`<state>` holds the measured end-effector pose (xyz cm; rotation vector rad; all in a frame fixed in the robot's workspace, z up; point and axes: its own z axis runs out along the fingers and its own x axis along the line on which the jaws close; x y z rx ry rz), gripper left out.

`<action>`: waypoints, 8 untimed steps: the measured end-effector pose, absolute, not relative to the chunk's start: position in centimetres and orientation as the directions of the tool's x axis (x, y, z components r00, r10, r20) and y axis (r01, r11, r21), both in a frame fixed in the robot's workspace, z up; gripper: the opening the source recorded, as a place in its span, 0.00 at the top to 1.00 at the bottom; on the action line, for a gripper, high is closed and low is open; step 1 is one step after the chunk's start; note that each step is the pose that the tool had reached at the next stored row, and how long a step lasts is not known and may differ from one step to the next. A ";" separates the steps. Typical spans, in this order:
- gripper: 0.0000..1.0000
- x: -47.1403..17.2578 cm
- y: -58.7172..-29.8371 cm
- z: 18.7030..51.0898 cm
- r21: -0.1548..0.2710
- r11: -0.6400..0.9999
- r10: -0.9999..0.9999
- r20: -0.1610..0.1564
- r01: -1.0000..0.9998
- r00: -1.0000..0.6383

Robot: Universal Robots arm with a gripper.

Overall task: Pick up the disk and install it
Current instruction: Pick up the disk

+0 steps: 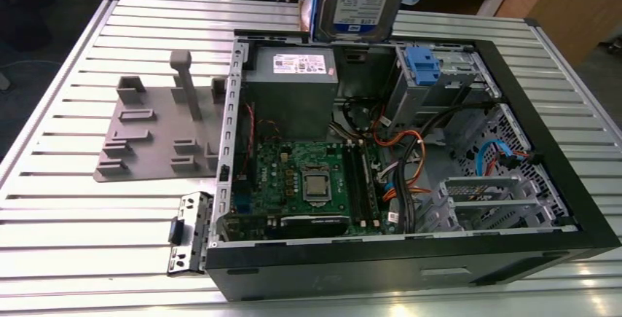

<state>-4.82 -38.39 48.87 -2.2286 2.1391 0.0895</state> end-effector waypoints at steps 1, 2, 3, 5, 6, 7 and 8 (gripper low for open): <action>0.64 -4.8 -38.5 48.9 0.003 -0.041 -0.996 -0.077 -0.999 0.041; 0.64 -4.8 -38.6 48.9 0.003 -0.041 -0.996 -0.077 -0.999 0.041; 0.64 -4.8 -38.6 48.9 0.003 -0.041 -0.996 -0.077 -0.999 0.041; 0.64 -4.8 -38.8 48.9 0.003 -0.041 -0.996 -0.077 -0.999 0.041; 0.64 -4.8 -38.9 48.9 0.003 -0.041 -0.996 -0.077 -0.999 0.041; 0.64 -4.8 -39.0 48.9 0.003 -0.041 -0.996 -0.077 -0.999 0.041; 0.64 -4.8 -39.1 48.9 0.003 -0.041 -0.996 -0.077 -0.999 0.041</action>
